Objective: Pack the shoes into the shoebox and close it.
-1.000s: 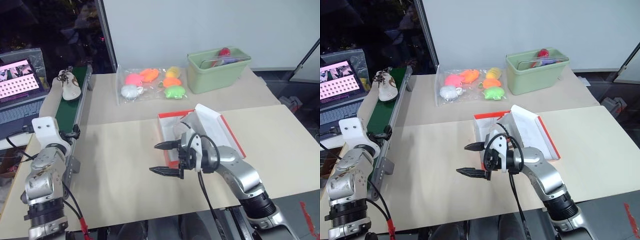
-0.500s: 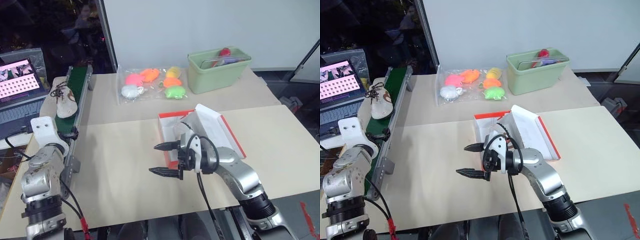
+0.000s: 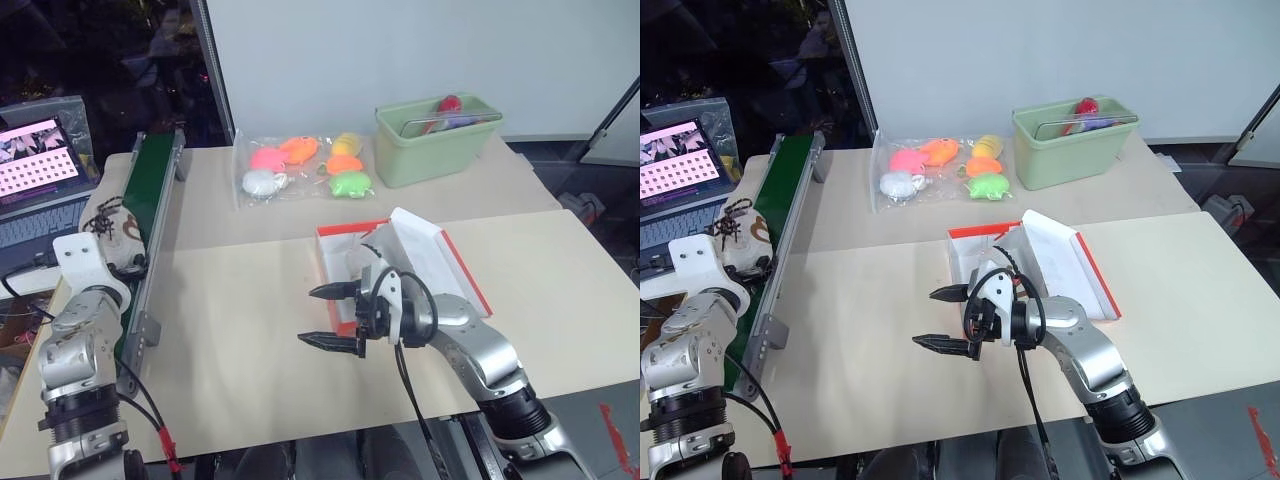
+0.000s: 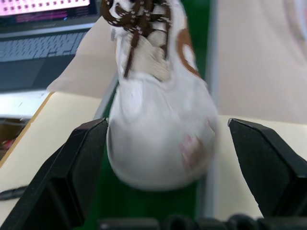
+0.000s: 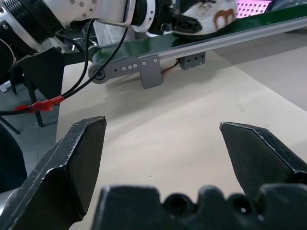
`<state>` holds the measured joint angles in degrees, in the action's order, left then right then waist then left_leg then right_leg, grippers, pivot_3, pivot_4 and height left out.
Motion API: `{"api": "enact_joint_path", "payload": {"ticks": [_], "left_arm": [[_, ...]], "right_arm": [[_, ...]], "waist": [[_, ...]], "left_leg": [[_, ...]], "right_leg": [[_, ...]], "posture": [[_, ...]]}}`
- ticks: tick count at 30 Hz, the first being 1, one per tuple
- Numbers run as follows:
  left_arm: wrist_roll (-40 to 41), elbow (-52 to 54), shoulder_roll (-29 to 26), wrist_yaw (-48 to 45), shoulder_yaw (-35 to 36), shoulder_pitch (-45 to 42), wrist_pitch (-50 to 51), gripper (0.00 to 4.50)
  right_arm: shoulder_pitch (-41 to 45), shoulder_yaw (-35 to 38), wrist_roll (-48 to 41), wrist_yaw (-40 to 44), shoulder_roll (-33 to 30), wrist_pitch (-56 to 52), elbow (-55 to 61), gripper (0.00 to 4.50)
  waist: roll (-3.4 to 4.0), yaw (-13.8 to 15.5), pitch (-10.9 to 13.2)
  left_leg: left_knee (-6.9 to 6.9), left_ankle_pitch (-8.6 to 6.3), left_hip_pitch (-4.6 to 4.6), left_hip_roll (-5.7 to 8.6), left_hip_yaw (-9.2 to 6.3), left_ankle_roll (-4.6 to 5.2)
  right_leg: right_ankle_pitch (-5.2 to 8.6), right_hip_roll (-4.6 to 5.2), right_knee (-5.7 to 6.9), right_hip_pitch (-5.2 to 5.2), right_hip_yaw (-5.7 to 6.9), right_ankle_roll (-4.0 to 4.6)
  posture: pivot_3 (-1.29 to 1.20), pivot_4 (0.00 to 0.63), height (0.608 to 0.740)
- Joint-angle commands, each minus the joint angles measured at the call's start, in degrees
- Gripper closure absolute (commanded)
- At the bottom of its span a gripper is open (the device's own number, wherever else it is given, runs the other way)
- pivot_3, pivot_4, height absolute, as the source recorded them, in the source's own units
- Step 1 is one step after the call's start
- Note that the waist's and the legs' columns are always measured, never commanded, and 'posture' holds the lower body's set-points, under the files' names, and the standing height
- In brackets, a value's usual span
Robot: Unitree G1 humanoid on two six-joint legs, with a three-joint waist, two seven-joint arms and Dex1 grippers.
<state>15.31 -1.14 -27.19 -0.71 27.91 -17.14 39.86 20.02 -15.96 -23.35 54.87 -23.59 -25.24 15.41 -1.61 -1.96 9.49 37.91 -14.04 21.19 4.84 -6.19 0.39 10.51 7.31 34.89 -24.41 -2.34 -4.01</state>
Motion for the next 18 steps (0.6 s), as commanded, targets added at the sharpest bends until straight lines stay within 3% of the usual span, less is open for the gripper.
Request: {"api": "enact_joint_path", "payload": {"ticks": [1, 6, 7, 12, 15, 18], "left_arm": [[-0.4, -0.8, -0.2, 0.2, -0.2, 0.5, 2.2, 0.22], [-0.2, 0.1, 0.6, 0.0, -0.7, 0.9, 3.1, 0.22], [0.0, 0.1, 0.7, 0.0, -0.5, 0.7, 3.1, 0.72], [-0.1, -0.4, 0.4, -0.1, -0.4, 0.2, 3.0, 2.1], [-0.1, -0.5, 0.3, -0.1, -0.2, 0.1, 3.2, 3.19], [0.0, 0.0, 0.3, 0.0, -0.1, 0.4, 3.7, 3.19]], "right_arm": [[0.8, 1.6, -1.5, -0.5, 0.1, -0.3, 2.8, 0.02], [1.4, 2.5, -2.4, -1.2, 0.3, -1.1, 3.5, 0.02], [1.6, 2.7, -2.5, -1.3, 0.3, -1.2, 3.7, 0.0], [2.0, 3.1, -3.0, -1.9, 0.3, -1.8, 3.9, 0.0], [2.2, 3.2, -3.2, -2.3, 0.3, -1.9, 4.0, 0.0], [2.3, 3.3, -3.5, -2.8, 0.3, -2.2, 4.2, 0.0]], "waist": [[0.0, 0.0, 0.0], [0.02, 0.5, 0.0], [0.02, 0.6, 0.0], [0.06, 1.0, 0.0], [0.06, 1.2, 0.0], [0.06, 1.3, 0.0]], "left_leg": [[0.0, 0.0, 0.0, 0.0, 0.0, 0.0], [0.0, 0.01, -0.12, -0.01, 0.01, -0.01], [0.0, 0.01, -0.13, -0.02, 0.02, -0.02], [0.0, 0.02, -0.2, -0.04, 0.03, -0.03], [0.0, 0.02, -0.19, -0.03, 0.03, -0.03], [0.0, 0.02, -0.18, -0.02, 0.03, -0.03]], "right_leg": [[0.0, 0.0, 0.0, 0.0, 0.0, 0.0], [0.0, 0.0, 0.06, 0.08, 0.0, -0.01], [0.01, 0.0, 0.06, 0.09, 0.0, -0.01], [0.05, 0.0, 0.08, 0.14, 0.0, -0.08], [0.04, 0.0, 0.07, 0.14, 0.0, -0.07], [0.03, 0.01, 0.06, 0.14, 0.0, -0.05]], "posture": [[0.0, 0.15, 0.74], [0.0, 0.15, 0.74], [0.0, 0.15, 0.74], [0.0, 0.15, 0.74], [0.0, 0.15, 0.74], [0.0, 0.15, 0.74]]}}
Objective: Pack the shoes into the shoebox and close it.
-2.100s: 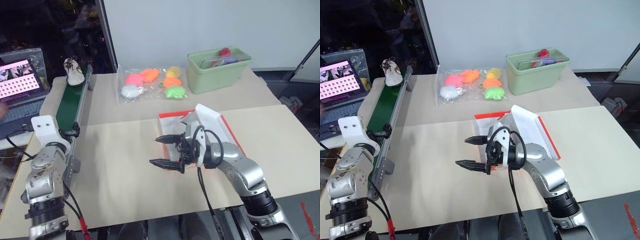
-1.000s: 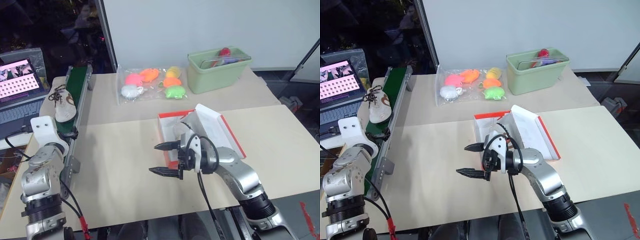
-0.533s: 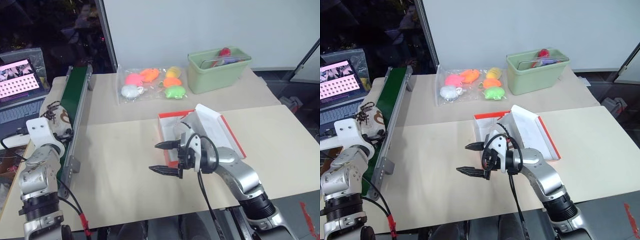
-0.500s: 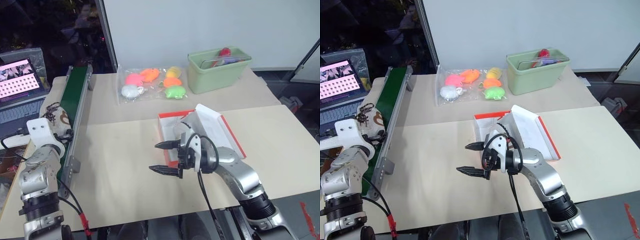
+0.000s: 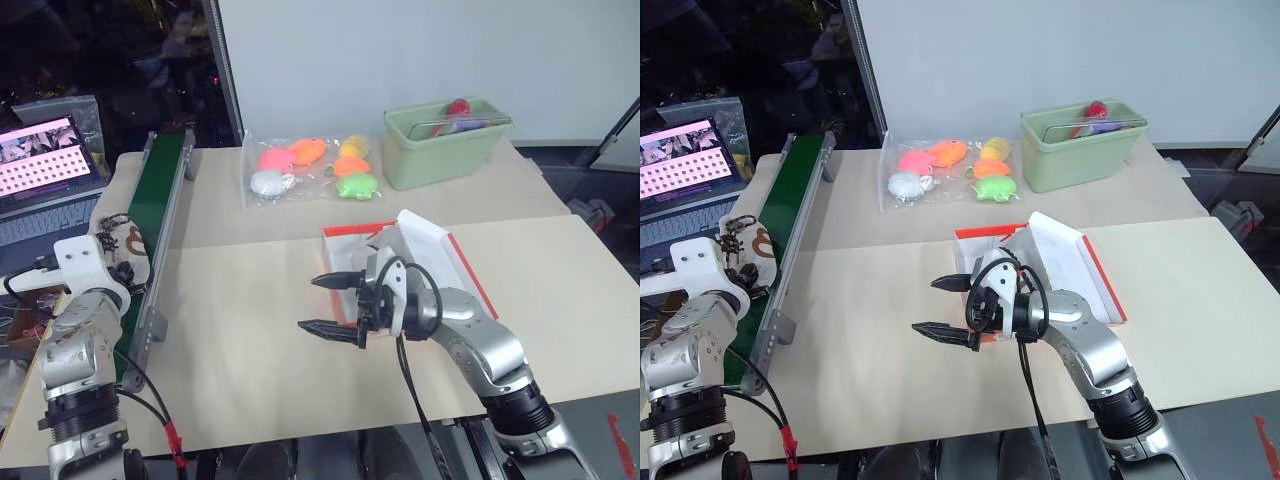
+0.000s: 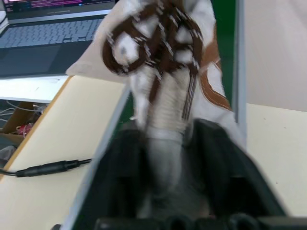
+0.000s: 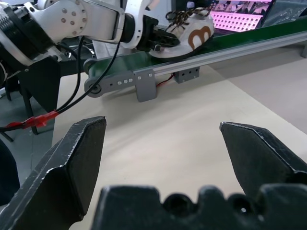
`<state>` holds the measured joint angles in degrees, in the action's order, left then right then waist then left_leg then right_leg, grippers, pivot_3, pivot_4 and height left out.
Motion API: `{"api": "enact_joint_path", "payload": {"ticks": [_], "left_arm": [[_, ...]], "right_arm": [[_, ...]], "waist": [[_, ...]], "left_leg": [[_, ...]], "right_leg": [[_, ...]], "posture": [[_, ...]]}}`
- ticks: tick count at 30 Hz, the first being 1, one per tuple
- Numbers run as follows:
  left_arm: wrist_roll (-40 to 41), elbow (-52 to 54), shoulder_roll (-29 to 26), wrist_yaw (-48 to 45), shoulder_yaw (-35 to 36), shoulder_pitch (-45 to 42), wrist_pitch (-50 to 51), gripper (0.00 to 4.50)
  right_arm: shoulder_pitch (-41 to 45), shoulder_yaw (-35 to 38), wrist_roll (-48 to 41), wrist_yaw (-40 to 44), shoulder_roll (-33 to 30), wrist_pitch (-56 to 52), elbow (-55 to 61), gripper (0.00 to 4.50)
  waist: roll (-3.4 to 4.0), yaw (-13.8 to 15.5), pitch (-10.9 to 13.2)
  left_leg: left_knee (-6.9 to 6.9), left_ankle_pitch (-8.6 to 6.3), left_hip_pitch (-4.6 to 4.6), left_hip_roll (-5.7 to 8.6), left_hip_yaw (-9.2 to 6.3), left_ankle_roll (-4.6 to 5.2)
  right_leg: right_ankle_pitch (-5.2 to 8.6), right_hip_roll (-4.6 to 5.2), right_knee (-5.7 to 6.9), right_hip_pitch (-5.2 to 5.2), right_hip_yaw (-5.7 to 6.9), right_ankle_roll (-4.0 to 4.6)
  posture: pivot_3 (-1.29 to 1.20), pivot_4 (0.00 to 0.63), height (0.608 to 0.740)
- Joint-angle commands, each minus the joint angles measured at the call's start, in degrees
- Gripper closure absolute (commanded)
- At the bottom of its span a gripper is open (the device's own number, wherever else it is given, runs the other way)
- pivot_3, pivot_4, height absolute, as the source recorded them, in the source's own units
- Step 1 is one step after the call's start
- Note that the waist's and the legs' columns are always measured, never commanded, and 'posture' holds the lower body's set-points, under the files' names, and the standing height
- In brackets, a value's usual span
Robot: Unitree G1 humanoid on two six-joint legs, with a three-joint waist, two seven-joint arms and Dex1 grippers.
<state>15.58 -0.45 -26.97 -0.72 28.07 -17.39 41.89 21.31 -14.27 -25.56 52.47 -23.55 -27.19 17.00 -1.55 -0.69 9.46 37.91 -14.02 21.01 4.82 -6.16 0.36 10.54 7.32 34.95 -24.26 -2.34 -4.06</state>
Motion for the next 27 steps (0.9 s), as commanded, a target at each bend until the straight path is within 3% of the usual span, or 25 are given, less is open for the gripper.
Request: {"api": "enact_joint_path", "payload": {"ticks": [1, 8, 20, 27], "left_arm": [[-0.3, -0.7, 0.1, 0.1, -0.3, 0.7, 1.9, 3.19], [-2.3, -0.8, 0.0, 1.1, -1.8, 0.1, 0.6, 3.19], [-15.2, 8.0, -5.7, 5.4, -7.4, -6.9, -21.7, 3.19], [-12.1, 13.6, -0.9, 3.4, -8.6, -8.3, -18.1, 3.19]], "right_arm": [[1.1, 1.7, -1.4, -0.6, 0.2, -0.3, 2.6, 0.0], [1.7, 2.2, -1.7, -1.4, 0.4, -0.9, 2.2, 0.0], [6.1, 7.8, -5.8, -6.6, 4.8, -5.7, -2.6, 0.0], [7.9, 9.0, -6.5, -8.8, 6.3, -6.6, -4.3, 0.0]], "waist": [[0.0, 0.0, 0.0], [0.02, 0.0, 0.0], [-0.29, 0.0, 0.2], [-0.29, -0.1, 0.2]], "left_leg": [[0.0, 0.0, 0.0, 0.0, 0.0, 0.0], [0.0, 0.0, -0.01, 0.0, 0.01, 0.0], [0.0, -0.08, 0.24, -0.02, -0.01, -0.03], [-0.03, -0.12, 0.3, -0.02, 0.01, -0.02]], "right_leg": [[0.0, 0.0, 0.01, 0.0, 0.0, 0.0], [0.02, 0.0, 0.02, 0.0, 0.0, -0.03], [-0.05, 0.0, -0.11, -0.21, 0.04, 0.07], [-0.04, 0.0, -0.09, -0.3, 0.05, 0.07]], "posture": [[0.0, 0.15, 0.74], [0.0, 0.15, 0.74], [0.0, 0.15, 0.74], [0.0, 0.15, 0.74]]}}
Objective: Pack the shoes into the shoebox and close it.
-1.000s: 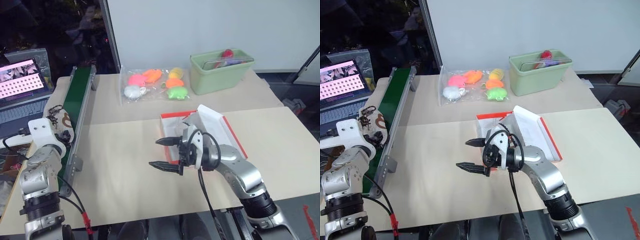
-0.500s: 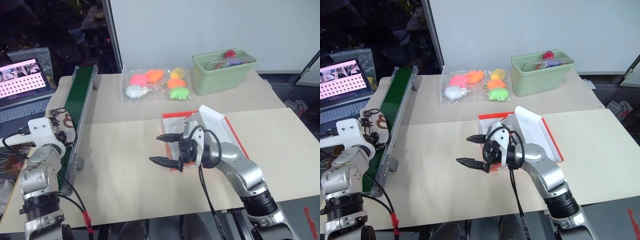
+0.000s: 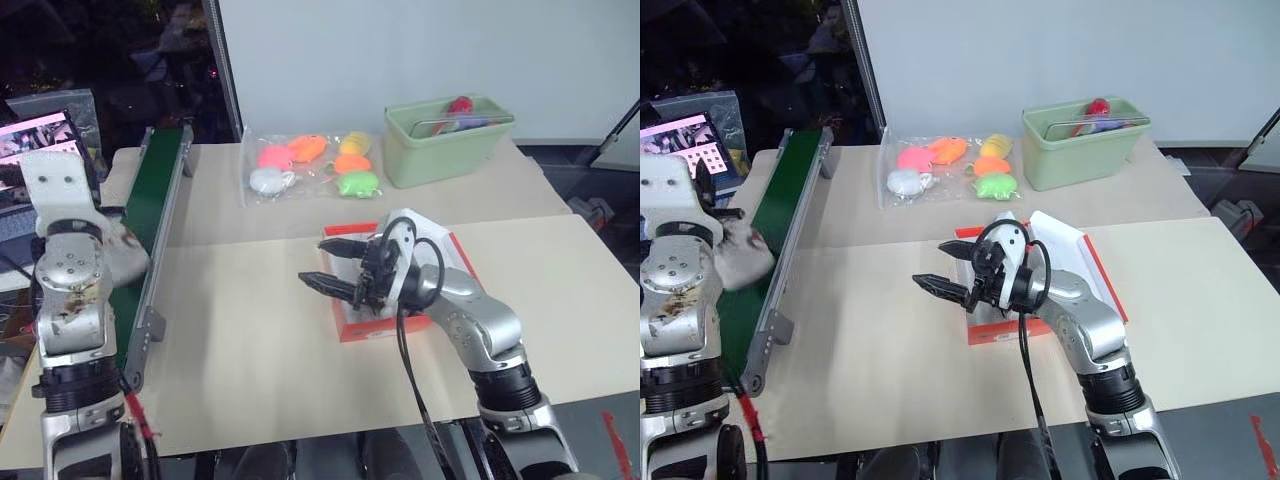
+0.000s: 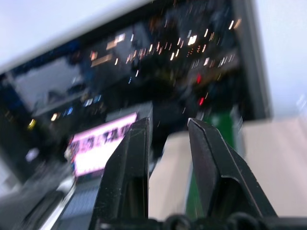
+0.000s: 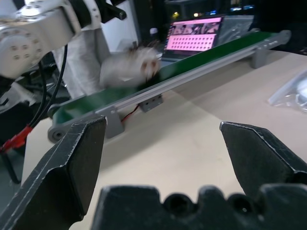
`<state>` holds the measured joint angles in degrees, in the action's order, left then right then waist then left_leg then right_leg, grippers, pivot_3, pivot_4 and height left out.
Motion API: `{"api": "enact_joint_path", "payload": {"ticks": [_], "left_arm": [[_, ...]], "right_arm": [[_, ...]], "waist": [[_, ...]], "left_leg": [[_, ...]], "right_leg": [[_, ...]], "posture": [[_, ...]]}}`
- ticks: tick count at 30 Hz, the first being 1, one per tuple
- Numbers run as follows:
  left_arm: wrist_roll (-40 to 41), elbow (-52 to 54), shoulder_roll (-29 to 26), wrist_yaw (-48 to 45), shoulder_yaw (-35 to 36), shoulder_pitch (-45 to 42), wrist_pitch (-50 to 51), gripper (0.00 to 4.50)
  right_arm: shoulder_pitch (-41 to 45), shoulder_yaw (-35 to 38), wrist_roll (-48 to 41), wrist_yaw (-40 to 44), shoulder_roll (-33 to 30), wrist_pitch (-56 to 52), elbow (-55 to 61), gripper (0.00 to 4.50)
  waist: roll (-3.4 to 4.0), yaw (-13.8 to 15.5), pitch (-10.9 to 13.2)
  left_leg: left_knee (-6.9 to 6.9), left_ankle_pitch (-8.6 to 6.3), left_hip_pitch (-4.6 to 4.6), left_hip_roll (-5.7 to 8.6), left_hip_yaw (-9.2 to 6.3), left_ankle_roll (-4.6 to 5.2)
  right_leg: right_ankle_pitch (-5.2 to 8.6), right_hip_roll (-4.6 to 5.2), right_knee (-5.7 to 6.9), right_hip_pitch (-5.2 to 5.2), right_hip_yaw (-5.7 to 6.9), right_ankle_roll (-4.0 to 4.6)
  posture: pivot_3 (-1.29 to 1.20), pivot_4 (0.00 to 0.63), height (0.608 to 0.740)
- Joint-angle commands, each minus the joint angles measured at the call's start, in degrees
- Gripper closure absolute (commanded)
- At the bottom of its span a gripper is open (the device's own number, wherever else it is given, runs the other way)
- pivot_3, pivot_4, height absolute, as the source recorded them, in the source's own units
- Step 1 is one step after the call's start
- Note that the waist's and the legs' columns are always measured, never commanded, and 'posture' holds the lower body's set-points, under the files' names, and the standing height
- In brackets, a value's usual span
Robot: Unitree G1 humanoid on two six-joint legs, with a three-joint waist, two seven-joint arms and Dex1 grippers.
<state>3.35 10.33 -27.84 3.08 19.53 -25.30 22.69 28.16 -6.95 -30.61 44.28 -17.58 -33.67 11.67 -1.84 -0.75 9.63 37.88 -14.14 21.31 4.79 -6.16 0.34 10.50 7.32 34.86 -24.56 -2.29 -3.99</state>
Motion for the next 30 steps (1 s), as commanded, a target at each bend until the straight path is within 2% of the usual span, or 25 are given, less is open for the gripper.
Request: {"api": "enact_joint_path", "payload": {"ticks": [1, 15, 18, 21, 23, 25, 28, 30], "left_arm": [[-0.2, 2.8, 0.0, -0.6, -0.1, 0.0, 1.1, 3.19], [1.4, 1.8, 1.1, -1.4, 1.9, 2.9, 9.6, 3.19], [3.4, 5.9, 3.3, 1.9, 6.4, 1.9, 15.2, 3.19], [4.2, 16.2, 7.0, 6.3, 9.4, 1.9, 24.7, 3.19], [4.2, 26.9, 11.2, 8.7, 9.6, 4.4, 34.4, 3.19], [4.1, 35.0, 12.2, 8.1, 8.0, 7.8, 39.8, 3.19], [2.3, 38.2, 10.3, 4.0, 4.2, 20.1, 37.5, 3.19], [1.9, 38.2, 12.7, 4.3, 5.5, 25.4, 37.6, 3.19]], "right_arm": [[1.0, 1.6, -1.4, -0.6, 0.4, -0.1, 1.1, 0.0], [0.7, 1.3, -0.9, 0.0, -0.6, -0.5, 1.2, 0.0], [0.8, 1.3, -0.7, 0.3, -1.3, -0.5, 1.4, 0.0], [0.9, 1.7, -1.1, 1.2, -2.8, -0.9, 1.9, 0.0], [1.0, 1.7, -1.4, 2.3, -4.0, -1.1, 2.3, 0.0], [1.3, 1.9, -1.7, 3.0, -4.8, -1.3, 2.4, 0.0], [1.5, 1.7, -1.6, 3.5, -5.1, -1.3, 2.1, 0.0], [1.4, 1.5, -1.5, 4.0, -5.3, -1.3, 2.2, 0.0]], "waist": [[0.0, -0.3, 0.0], [0.0, -0.5, 0.0], [0.0, -0.5, 0.0], [-0.06, -0.4, 0.0], [-0.07, -0.4, 0.0], [-0.07, -0.4, 0.0], [-0.05, -0.8, 0.0], [-0.02, -1.1, 0.0]], "left_leg": [[0.0, 0.0, 0.0, -0.01, 0.0, 0.0], [0.0, -0.02, 0.0, -0.27, 0.15, 0.0], [0.0, -0.02, 0.0, -0.27, 0.15, 0.0], [0.0, -0.03, 0.0, -0.33, 0.15, -0.01], [0.0, -0.05, 0.03, -0.34, 0.15, -0.03], [0.0, -0.09, 0.06, -0.35, 0.18, -0.02], [0.0, -0.13, 0.04, -0.44, 0.24, -0.09], [0.0, -0.24, -0.15, -0.64, 0.41, -0.26]], "right_leg": [[0.0, -0.01, 0.02, -0.01, 0.0, 0.0], [0.0, -0.12, 0.04, -0.09, 0.02, 0.0], [0.0, -0.13, 0.04, -0.09, 0.01, 0.01], [0.0, -0.14, 0.03, -0.11, 0.03, 0.0], [0.0, -0.15, 0.02, -0.12, 0.05, 0.0], [-0.01, -0.15, 0.02, -0.11, 0.04, 0.01], [-0.02, -0.31, 0.04, -0.16, 0.03, 0.03], [-0.01, -0.54, 0.09, -0.13, -0.04, 0.19]], "posture": [[0.0, 0.15, 0.74], [0.0, 0.15, 0.74], [0.0, 0.15, 0.74], [0.0, 0.15, 0.74], [0.0, 0.15, 0.74], [0.0, 0.15, 0.74], [0.0, 0.15, 0.74], [0.0, 0.15, 0.74]]}}
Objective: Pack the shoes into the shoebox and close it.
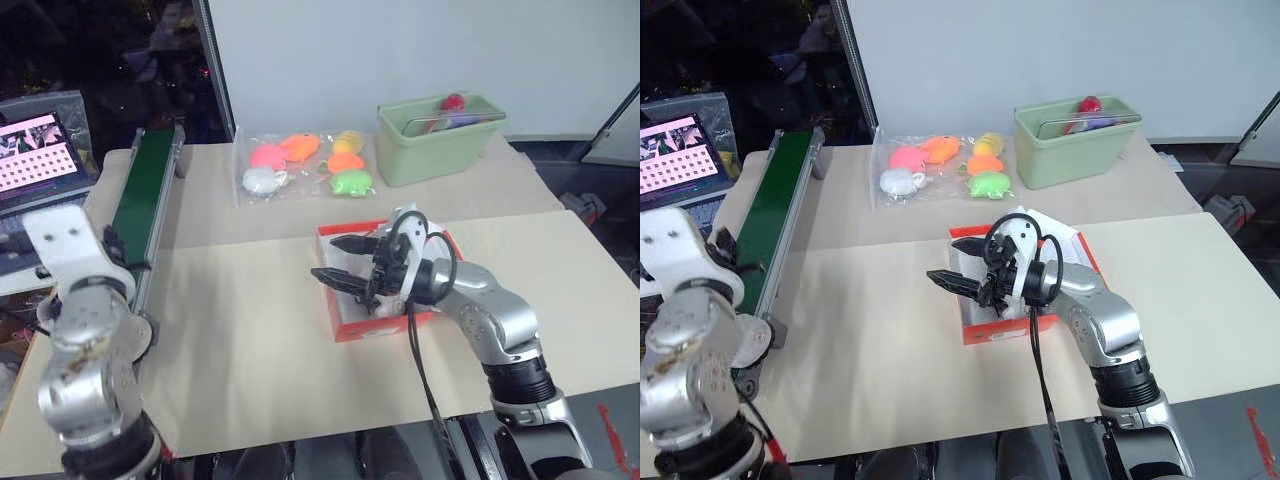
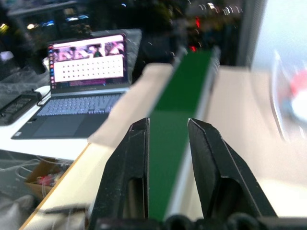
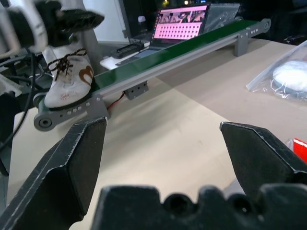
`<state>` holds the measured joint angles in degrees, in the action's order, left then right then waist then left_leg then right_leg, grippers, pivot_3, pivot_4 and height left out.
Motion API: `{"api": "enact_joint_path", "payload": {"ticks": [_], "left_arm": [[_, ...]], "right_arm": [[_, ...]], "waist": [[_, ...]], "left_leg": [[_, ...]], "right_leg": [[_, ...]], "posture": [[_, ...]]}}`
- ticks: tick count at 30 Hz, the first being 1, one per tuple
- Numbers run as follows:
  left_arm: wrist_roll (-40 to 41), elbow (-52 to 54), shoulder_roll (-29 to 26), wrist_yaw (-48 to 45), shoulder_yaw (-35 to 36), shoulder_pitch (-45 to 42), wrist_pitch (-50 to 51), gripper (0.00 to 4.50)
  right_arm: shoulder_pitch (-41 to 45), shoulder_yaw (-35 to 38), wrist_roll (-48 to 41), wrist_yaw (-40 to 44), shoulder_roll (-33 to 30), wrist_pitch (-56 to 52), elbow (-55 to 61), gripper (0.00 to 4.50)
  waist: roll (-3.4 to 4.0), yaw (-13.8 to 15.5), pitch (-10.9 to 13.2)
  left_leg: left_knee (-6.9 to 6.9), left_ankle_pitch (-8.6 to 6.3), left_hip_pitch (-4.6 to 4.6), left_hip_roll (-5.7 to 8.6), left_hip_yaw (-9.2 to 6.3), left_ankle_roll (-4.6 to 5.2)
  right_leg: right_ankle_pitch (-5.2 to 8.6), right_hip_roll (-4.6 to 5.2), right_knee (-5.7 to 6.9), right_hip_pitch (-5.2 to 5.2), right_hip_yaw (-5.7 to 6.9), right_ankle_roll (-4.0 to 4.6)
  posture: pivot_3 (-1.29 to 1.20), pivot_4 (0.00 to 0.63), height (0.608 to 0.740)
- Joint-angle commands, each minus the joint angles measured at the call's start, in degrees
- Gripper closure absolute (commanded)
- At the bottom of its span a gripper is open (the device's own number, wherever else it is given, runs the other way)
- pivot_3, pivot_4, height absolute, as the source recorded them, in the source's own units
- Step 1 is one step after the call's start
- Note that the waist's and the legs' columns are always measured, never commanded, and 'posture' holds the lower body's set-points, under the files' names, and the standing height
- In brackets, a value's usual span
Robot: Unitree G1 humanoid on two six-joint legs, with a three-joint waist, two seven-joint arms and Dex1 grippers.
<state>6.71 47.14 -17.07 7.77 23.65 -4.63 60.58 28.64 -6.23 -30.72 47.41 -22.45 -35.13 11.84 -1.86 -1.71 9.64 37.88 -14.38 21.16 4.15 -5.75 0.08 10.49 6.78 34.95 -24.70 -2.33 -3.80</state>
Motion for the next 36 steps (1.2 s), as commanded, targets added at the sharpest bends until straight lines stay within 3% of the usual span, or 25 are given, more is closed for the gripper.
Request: {"api": "enact_joint_path", "payload": {"ticks": [1, 5, 15, 18, 22, 25, 36], "left_arm": [[-1.0, 1.9, 5.2, 0.8, 4.2, 5.6, 2.3, 3.19], [-1.1, 4.0, 12.6, 3.0, 11.1, 7.1, 8.2, 3.19], [-1.1, 0.6, 19.5, 3.9, 17.6, 5.0, 11.4, 3.19], [-1.2, -0.1, 22.0, 4.5, 19.8, 4.3, 13.0, 2.44], [-1.7, -0.4, 22.9, 4.3, 20.0, 4.6, 13.1, 0.92], [-1.9, -0.5, 22.8, 4.4, 19.5, 4.7, 13.6, 0.07], [-1.8, -4.1, 21.9, 4.6, 20.1, 1.2, 15.7, 0.07]], "right_arm": [[0.6, 1.0, -1.8, 1.3, -0.8, -0.2, 2.6, 0.0], [0.1, 1.6, -2.7, 2.3, -2.3, -0.9, 3.7, 0.0], [0.5, 1.4, -3.4, 1.6, -2.3, -1.1, 4.1, 0.0], [0.8, 1.6, -3.7, 1.2, -2.1, -1.4, 4.3, 0.0], [0.8, 1.7, -3.8, 0.9, -2.0, -1.5, 4.6, 0.0], [0.9, 1.7, -4.0, 0.6, -1.8, -1.7, 4.8, 0.0], [1.6, 3.1, -5.9, -1.5, -1.2, -2.7, 4.6, 0.0]], "waist": [[-0.01, 0.0, 0.0], [-0.03, 0.5, 0.0], [-0.01, -0.7, 0.0], [0.06, -0.9, 0.0], [0.1, -1.4, -0.1], [0.13, -1.9, -0.1], [0.37, -2.2, -0.2]], "left_leg": [[0.0, -0.01, -0.03, -0.03, 0.01, -0.01], [0.02, -0.01, -0.09, -0.23, -0.01, -0.02], [0.02, -0.15, -0.17, -0.34, 0.15, -0.01], [0.02, -0.17, -0.2, -0.4, 0.2, -0.01], [0.02, -0.33, -0.38, -0.59, 0.49, -0.02], [0.02, -0.42, -0.57, -0.85, 0.87, -0.03], [0.01, -0.52, -0.86, -1.03, 1.23, -0.03]], "right_leg": [[0.01, -0.04, 0.01, 0.02, -0.01, 0.1], [-0.01, -0.26, -0.17, 0.28, 0.13, 0.19], [-0.02, -0.31, -0.35, 0.37, 0.08, 0.24], [-0.02, -0.35, -0.36, 0.38, 0.06, 0.24], [0.01, -0.49, -0.36, 0.45, -0.08, 0.24], [0.07, -0.64, -0.34, 0.51, -0.11, 0.25], [0.28, -0.79, -0.16, 0.59, -0.27, 0.19]], "posture": [[0.0, 0.15, 0.74], [0.0, 0.15, 0.74], [0.0, 0.15, 0.74], [0.0, 0.15, 0.74], [0.0, 0.15, 0.74], [0.0, 0.15, 0.74], [0.0, 0.15, 0.74]]}}
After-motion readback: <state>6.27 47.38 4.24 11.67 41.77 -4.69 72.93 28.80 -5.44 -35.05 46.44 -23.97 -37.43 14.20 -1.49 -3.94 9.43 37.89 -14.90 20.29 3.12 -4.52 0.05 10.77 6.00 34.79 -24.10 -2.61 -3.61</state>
